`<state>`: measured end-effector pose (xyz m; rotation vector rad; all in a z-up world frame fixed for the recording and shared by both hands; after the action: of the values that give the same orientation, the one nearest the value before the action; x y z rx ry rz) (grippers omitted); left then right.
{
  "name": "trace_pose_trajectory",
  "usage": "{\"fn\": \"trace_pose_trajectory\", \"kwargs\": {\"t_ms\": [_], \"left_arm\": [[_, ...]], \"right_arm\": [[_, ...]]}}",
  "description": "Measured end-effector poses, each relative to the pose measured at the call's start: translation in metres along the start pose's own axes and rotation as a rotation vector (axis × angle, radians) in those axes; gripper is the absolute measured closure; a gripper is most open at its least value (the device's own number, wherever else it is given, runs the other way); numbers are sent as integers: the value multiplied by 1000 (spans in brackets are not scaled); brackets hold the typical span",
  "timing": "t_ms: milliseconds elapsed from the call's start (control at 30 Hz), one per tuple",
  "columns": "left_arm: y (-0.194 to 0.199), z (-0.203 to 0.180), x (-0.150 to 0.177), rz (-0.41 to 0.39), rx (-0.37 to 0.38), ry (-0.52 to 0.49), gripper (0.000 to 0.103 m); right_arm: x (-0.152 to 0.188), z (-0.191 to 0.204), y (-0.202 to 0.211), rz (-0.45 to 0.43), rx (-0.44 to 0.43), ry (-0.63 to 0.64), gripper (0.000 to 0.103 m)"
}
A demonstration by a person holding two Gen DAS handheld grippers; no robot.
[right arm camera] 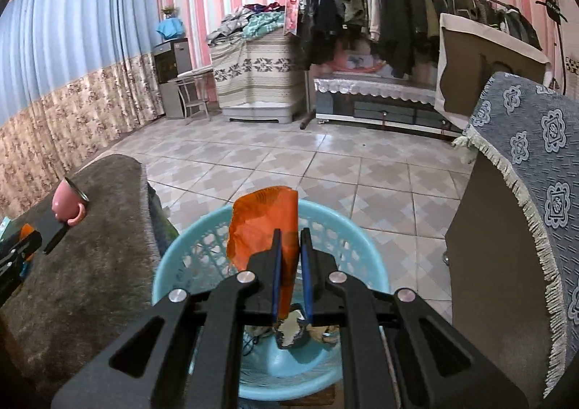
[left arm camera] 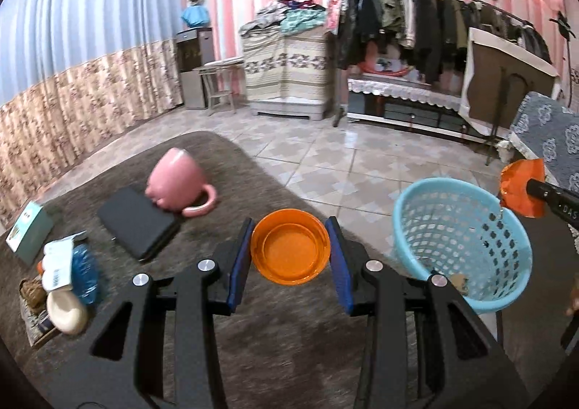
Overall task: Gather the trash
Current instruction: 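Carry the orange lid and bag over the basket and open the left tool, then lower the orange bag into the basket and open the right tool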
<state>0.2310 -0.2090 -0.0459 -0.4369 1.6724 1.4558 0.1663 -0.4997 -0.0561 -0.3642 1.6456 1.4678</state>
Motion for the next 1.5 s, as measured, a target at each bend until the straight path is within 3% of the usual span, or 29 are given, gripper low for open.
{"fn": "trace_pose_trajectory", "kwargs": {"t_ms": [433, 633, 867, 900, 967, 1000, 1067, 1333, 1500], "left_arm": [[-33, -105, -7, 7, 151, -145, 64], [-54, -154, -15, 8, 196, -207, 64], [-80, -181, -32, 15, 211, -225, 64], [-83, -181, -33, 22, 216, -222, 62], [-88, -178, -38, 33, 209, -215, 44], [-89, -176, -40, 24, 193, -209, 41], [-88, -163, -42, 12, 166, -181, 26], [-62, -94, -49, -44, 40, -71, 9], [-43, -50, -54, -70, -18, -13, 6]], "right_arm": [[6, -33, -8, 23, 44, -73, 93], [9, -42, -13, 36, 43, -123, 93], [11, -44, -18, 44, 26, -142, 93], [11, -42, -19, 44, 25, -139, 93], [10, -43, -20, 45, 25, -135, 93], [11, -43, -21, 46, 25, -132, 93], [11, -43, -21, 46, 25, -132, 93], [9, -26, -27, 51, 28, -116, 93], [7, -4, -38, 73, 18, -107, 93]]}}
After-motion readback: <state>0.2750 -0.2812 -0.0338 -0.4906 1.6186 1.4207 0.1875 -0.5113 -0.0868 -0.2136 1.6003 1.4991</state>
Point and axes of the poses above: each gripper's, at about its wrist camera, not at the fingertips, and y roughly against the way its jaws point, z to its left, x to its underside, the point moved 2 cm from there along -y, roughly the way its jaws point, and after that the axes turned 7 degrees about z, right-handed, at the moved point
